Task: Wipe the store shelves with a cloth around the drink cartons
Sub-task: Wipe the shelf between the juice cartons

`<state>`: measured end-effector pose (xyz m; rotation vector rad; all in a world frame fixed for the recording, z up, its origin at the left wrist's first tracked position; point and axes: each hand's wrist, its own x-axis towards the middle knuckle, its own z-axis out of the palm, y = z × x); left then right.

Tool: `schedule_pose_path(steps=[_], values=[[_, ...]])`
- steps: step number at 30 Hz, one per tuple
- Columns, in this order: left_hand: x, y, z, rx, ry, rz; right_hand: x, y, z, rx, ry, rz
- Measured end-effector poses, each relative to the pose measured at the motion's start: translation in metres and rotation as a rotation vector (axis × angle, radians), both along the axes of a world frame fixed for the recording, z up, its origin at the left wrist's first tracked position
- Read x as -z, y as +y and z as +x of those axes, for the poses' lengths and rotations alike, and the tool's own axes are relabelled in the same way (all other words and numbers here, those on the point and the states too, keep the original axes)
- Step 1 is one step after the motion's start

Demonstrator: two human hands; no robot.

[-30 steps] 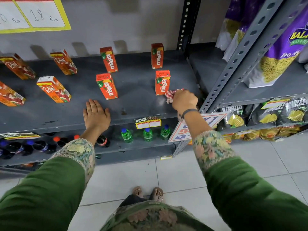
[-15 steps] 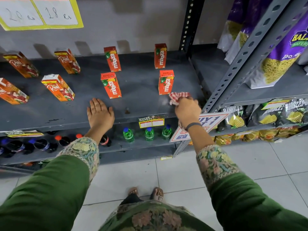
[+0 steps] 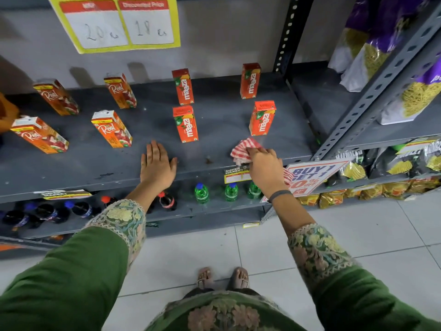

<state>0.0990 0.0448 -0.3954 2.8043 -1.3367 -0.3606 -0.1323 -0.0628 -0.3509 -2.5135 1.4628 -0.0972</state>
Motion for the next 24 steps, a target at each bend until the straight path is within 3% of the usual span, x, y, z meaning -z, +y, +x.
schedule_pose_path(steps=[3,6,11,18,24], values=[[0.002,0.002,0.006,0.039,0.028,0.023,-0.007,0.011,0.016,-0.092,0.029,0.038],[0.004,0.003,0.008,0.052,0.026,0.014,-0.028,0.009,0.034,0.065,-0.161,0.154],[0.007,0.003,0.009,0.059,0.002,-0.008,-0.054,-0.033,0.090,0.223,-0.386,0.090],[0.010,0.003,0.012,0.072,-0.001,0.014,-0.050,-0.077,0.162,0.046,-0.134,0.125],[0.012,0.003,0.013,0.072,0.002,0.014,-0.029,-0.067,0.165,-0.090,0.103,0.137]])
